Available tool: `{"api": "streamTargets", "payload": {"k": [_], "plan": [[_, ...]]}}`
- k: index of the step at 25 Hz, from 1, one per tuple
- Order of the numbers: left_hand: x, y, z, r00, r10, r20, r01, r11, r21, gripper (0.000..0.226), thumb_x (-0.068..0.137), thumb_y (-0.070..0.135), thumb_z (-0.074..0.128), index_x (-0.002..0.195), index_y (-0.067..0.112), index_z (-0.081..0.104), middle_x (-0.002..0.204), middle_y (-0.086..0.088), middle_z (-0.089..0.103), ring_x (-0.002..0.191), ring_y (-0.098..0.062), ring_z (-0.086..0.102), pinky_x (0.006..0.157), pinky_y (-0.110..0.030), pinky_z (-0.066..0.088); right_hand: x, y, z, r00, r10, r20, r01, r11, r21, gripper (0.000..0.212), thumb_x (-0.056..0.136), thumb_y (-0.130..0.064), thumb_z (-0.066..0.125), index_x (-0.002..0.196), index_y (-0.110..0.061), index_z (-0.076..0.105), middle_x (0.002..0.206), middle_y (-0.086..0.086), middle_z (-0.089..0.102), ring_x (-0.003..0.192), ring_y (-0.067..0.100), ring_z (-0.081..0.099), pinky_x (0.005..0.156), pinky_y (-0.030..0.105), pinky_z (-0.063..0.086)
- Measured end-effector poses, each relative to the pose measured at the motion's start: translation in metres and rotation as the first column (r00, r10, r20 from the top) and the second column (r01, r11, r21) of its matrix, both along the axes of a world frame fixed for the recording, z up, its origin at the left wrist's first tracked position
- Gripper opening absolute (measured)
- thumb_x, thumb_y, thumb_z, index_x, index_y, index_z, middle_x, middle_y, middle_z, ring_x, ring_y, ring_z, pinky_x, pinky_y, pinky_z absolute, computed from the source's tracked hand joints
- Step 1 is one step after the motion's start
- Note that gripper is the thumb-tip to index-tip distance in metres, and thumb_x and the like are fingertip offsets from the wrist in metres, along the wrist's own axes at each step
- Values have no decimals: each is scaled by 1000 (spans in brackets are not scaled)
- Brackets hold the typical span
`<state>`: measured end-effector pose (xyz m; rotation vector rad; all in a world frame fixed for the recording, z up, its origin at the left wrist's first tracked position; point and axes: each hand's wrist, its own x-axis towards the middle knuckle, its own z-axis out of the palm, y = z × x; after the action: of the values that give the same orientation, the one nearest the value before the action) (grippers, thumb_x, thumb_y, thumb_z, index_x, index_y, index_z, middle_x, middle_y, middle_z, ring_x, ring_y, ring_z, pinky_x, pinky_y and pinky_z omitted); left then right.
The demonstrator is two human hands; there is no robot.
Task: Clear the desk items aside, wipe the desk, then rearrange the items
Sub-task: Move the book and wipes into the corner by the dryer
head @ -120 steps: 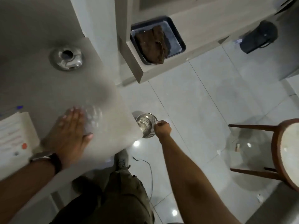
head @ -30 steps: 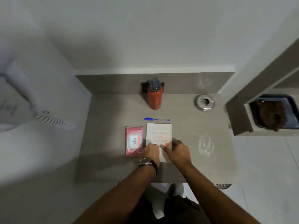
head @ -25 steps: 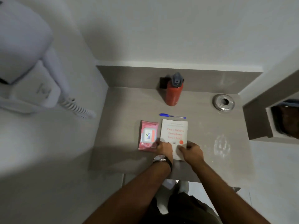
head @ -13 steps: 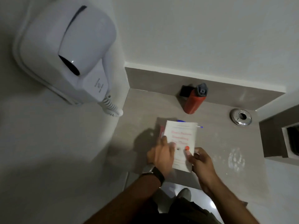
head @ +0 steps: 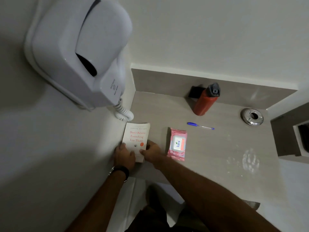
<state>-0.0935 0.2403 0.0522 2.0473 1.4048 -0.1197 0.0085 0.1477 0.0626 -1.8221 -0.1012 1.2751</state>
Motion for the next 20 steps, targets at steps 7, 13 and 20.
{"api": "streamTargets", "payload": {"k": [7,13,20], "plan": [[-4,-19,1,961,-133,-243,149,988,49,35,97,17,50,131,8,52,156,-20,32,115,-32,63,92,-43,56,21,-8,6,836,408,367,-341,910,-236,37,102,-38,65,125,-9,71,114,9,79,100,27,78,85,35,63],[32,-43,18,913,-408,-23,405,895,188,32,97,26,50,125,17,63,122,-9,70,105,-27,68,85,-35,54,55,-101,6,613,45,789,211,953,-218,16,98,-40,63,98,-25,68,90,-3,71,81,18,66,73,34,55],[86,-86,11,912,-374,170,405,889,-214,25,93,27,66,116,17,66,115,-3,73,101,-17,68,84,-30,57,57,-141,-17,876,-27,481,188,938,-291,34,104,-33,62,127,-9,68,127,11,74,113,28,71,90,30,53]]}}
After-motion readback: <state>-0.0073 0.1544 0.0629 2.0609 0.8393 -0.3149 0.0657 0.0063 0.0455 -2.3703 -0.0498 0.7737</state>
